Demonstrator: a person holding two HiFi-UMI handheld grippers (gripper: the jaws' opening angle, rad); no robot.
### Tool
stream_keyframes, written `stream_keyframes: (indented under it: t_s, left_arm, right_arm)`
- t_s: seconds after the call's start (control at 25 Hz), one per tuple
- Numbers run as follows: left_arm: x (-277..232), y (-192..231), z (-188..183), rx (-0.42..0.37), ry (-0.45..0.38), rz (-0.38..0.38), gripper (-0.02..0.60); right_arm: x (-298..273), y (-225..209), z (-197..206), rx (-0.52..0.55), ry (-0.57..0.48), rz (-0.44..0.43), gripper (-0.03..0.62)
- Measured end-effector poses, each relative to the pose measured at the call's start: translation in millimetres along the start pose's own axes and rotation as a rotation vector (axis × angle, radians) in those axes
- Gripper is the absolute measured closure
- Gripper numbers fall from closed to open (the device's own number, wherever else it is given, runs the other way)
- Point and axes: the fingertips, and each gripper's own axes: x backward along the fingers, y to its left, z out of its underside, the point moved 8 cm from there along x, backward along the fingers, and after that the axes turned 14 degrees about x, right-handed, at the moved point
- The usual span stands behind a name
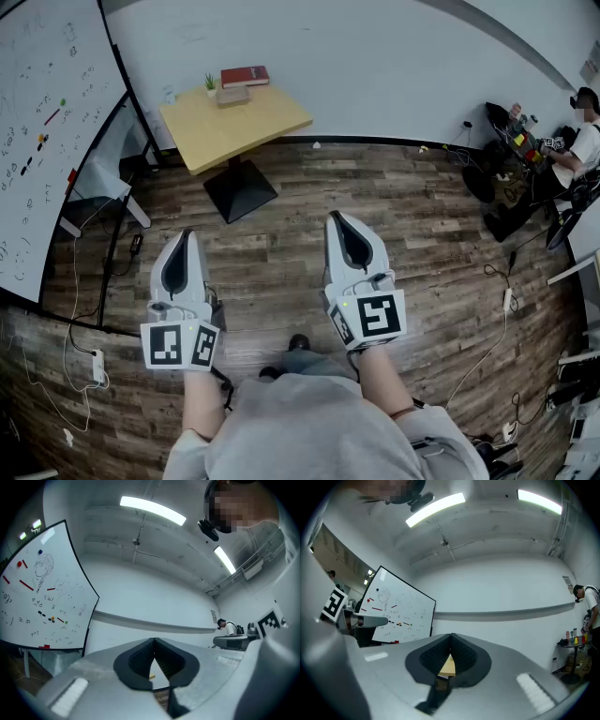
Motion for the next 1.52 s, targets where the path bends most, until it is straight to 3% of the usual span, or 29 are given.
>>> stream_keyframes:
  t_s: [0.92, 1.32, 1.52]
  left_arm:
    - [-63.8, 4.2, 4.8, -0.022, -0.039, -0.015, 0.577]
    - [-82.0, -6.3, 16.9, -0.042, -0.041, -0.028, 0.577]
    - [-97.2, 0.8, 18.6, -0.046, -0.036, -0.023, 0.577]
  right_arm:
    - [-62.4, -33.6, 16.0, 0.002, -0.047, -0.025, 0.593]
    - [-75.4, -53.5, 28.1, 0.003, -0.114, -0.036, 0.592]
    - [-91.8, -53.7, 36.1, -0.018, -0.086, -0.049, 0.592]
